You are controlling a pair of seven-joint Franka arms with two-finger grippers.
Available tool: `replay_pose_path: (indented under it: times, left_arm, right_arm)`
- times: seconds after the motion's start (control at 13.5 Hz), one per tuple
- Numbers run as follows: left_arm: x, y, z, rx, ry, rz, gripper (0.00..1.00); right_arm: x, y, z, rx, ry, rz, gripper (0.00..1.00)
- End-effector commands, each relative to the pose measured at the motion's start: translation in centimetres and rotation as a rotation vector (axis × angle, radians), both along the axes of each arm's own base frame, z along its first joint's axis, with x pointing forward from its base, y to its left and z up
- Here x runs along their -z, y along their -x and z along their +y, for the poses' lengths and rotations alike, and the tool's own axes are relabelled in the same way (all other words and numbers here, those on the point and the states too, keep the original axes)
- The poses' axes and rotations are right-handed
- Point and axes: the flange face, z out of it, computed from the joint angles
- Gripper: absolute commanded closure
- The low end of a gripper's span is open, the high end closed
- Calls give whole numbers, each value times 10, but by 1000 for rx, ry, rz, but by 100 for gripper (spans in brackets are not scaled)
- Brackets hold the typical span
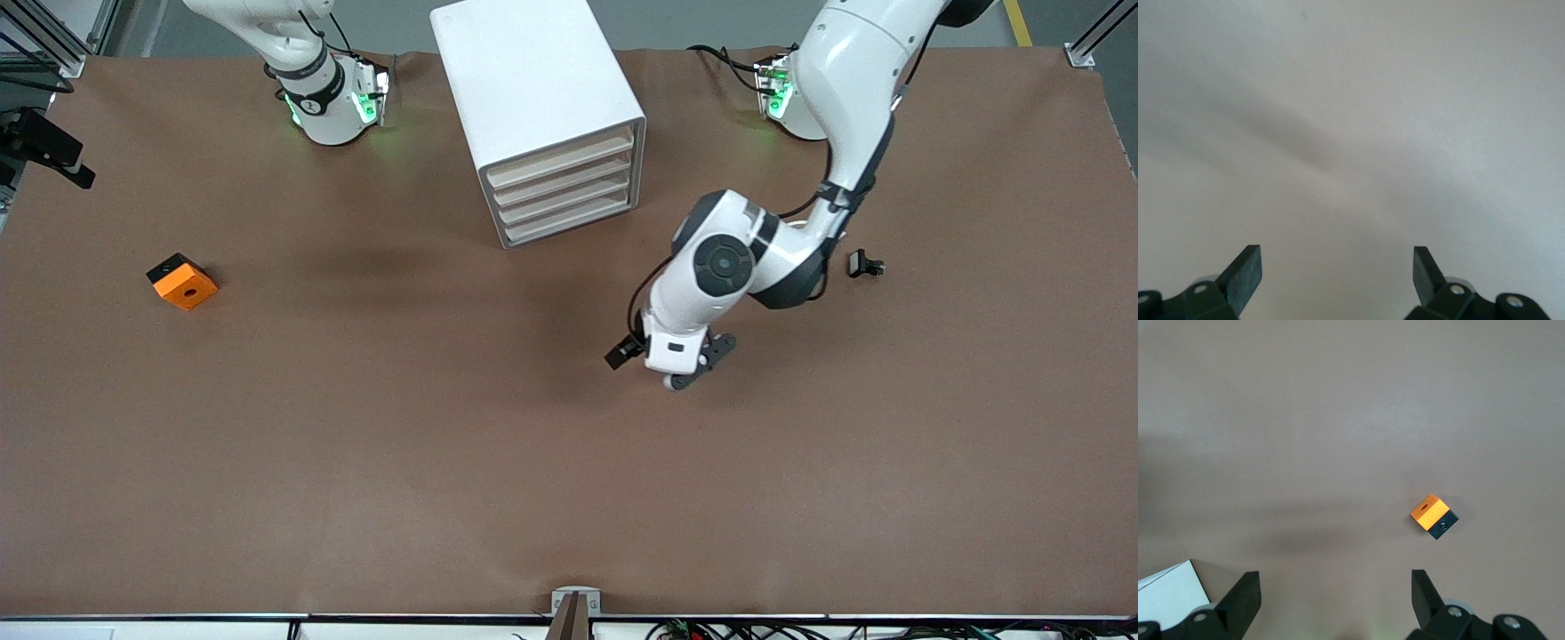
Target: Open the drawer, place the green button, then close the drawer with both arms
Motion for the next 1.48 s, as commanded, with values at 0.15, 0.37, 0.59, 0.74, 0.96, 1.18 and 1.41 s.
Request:
replay_pose_path:
  times: [0.15,0.37,0.59,0.74,0.96,1.18,1.41]
  left_arm:
    - [-62,-16,103,219,-53,52,0]
    - [-99,-20,158,298,-61,65,0]
    - [-142,-17,228,415,-66,73,0]
    - [-172,-11,272,481,-57,60,0]
    - [-211,0,337,507,-44,12,0]
    - [-249,18,372,516,-52,-57,0]
    - [-284,37,379,539,-80,-103,0]
  right_arm:
    - [-1,1,-2,-10,11,3,0]
    - [-1,1,-4,-9,21,5,0]
    - [-1,1,-4,-9,26,5,0]
    - [-1,2,-5,-8,31,6,0]
    - [-1,2,-5,-8,31,6,0]
    - [-1,2,-5,-8,31,6,0]
    - [-1,2,-5,-8,30,7,0]
